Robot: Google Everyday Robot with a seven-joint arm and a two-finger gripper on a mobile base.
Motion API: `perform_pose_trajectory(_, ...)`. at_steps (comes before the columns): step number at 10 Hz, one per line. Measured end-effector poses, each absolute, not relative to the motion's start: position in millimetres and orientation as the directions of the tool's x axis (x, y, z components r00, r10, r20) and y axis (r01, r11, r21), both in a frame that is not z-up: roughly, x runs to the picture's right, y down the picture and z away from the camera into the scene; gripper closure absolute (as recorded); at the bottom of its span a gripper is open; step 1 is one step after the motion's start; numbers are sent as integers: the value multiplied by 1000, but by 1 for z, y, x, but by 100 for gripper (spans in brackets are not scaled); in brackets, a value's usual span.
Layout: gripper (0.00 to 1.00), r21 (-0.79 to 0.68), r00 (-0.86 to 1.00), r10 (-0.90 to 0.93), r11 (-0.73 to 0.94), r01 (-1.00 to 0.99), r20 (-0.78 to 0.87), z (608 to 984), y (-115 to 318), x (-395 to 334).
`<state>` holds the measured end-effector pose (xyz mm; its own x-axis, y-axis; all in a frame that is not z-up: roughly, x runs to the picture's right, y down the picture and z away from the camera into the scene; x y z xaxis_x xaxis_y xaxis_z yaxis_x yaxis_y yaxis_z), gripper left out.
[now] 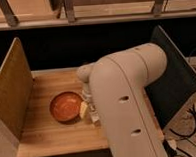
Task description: Place the bottle in the ceramic bowl
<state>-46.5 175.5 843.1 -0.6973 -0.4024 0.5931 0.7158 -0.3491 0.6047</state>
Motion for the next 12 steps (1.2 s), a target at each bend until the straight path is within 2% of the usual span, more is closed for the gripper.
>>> perform_pose_trajectory(2,33,619,-714,-376,-356,700,590,846,182,-52)
perform_pose_trajectory(6,73,624,-721,-364,-362,693,590,850,186,-50)
perform_pose_trajectory(8,94,598,-698,-405,-360,716,591,850,174,-41)
perform_pose_trajectory(9,99,582,-681,-434,-357,731,590,848,165,-36)
perform_pose_trajectory(12,100,500,-623,-562,-379,779,544,830,110,-12)
